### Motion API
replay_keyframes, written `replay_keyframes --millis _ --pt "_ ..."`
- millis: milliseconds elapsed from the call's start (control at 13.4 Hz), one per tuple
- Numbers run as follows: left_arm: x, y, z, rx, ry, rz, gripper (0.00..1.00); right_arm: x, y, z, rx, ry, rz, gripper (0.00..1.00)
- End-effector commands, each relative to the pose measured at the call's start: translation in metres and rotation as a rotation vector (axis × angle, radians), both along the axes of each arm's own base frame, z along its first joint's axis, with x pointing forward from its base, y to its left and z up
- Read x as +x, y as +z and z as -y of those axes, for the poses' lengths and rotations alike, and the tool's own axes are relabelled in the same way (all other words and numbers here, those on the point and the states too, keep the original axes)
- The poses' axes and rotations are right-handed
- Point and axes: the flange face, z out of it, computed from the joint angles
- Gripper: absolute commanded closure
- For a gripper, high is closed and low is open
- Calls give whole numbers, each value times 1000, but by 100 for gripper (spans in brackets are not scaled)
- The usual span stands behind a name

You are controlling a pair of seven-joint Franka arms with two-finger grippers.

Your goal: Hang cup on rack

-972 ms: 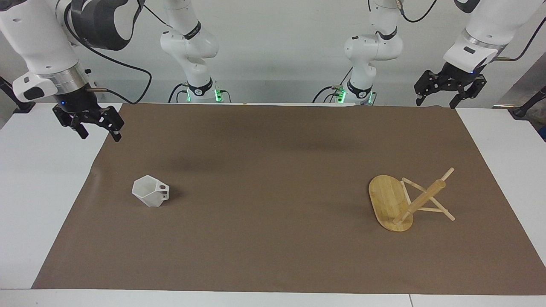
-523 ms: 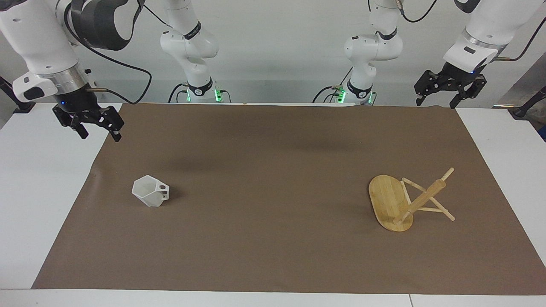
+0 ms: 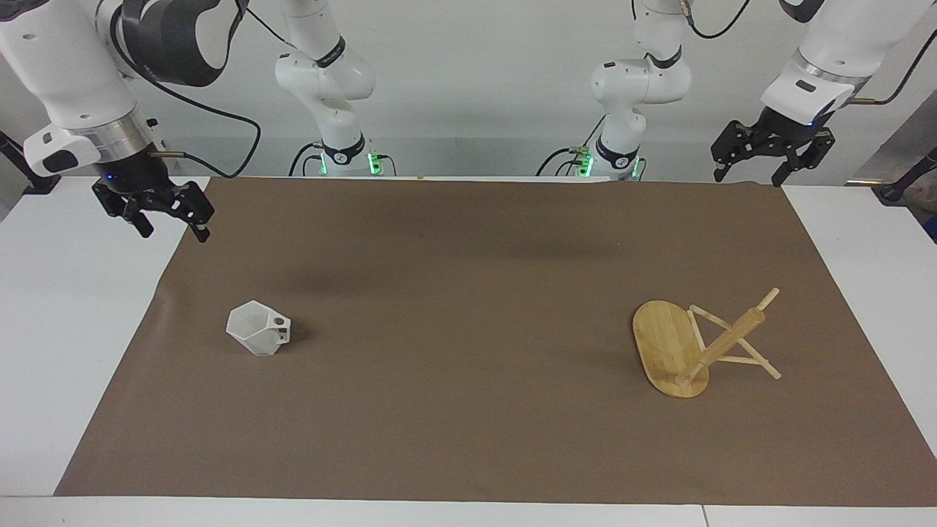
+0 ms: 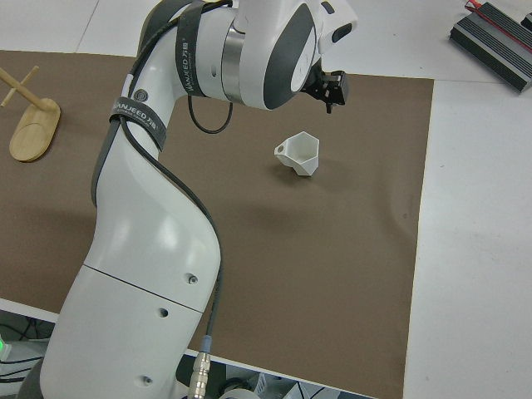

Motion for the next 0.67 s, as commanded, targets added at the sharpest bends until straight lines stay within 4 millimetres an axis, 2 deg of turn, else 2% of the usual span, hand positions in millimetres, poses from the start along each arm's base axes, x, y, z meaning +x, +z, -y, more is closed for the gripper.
replay_keyframes --millis 0,75,299,598 --pt "-7 0 -4 5 10 -1 0 -10 1 0 3 -13 -6 0" --pt "-7 0 -4 5 10 -1 0 -10 1 -1 3 -12 -6 0" --pt "-7 0 -4 5 10 -1 0 -13 0 13 5 -33 -13 0" --pt "-7 0 -4 5 10 -1 0 -13 -1 11 5 -32 -18 0"
